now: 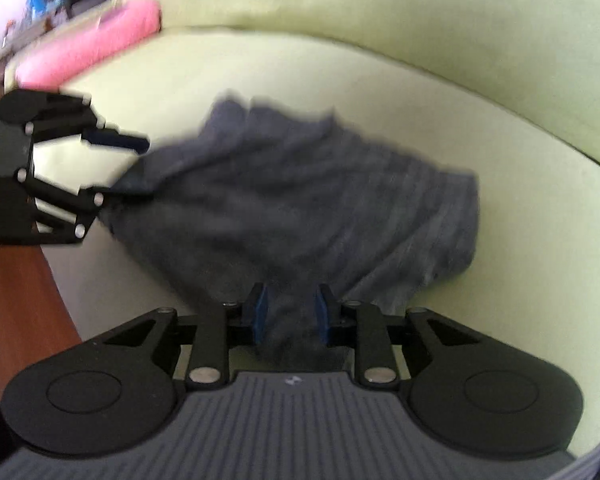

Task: Fold clothes
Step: 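Release the shorts from both grippers and withdraw them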

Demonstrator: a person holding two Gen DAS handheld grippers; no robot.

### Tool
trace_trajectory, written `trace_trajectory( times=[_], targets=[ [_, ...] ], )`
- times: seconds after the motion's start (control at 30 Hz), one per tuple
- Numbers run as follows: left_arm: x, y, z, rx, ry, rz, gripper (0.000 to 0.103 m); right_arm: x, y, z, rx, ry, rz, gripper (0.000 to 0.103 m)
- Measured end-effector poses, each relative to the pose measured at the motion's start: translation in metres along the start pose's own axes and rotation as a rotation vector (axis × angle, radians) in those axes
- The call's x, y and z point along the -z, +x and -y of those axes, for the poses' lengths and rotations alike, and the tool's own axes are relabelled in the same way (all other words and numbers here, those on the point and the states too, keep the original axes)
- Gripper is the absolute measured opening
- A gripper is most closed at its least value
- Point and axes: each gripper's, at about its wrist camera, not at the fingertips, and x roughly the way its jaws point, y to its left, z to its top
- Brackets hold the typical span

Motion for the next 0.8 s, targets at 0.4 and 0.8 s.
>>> trace_trajectory(
  times=[0.4, 0.8],
  targets=[
    [-0.084, 0.032, -0.053, 0.076, -0.305, -0.217, 0.072, -0.027, -0.076, -0.005, 0.318, 0.197, 0.064, 0.048],
    [-0.058, 0.065, -0.064, 0.072, -0.698, -0.209, 0.070, -0.018, -0.024, 0.044, 0.139, 0.157, 0.045, 0.047]
  ],
)
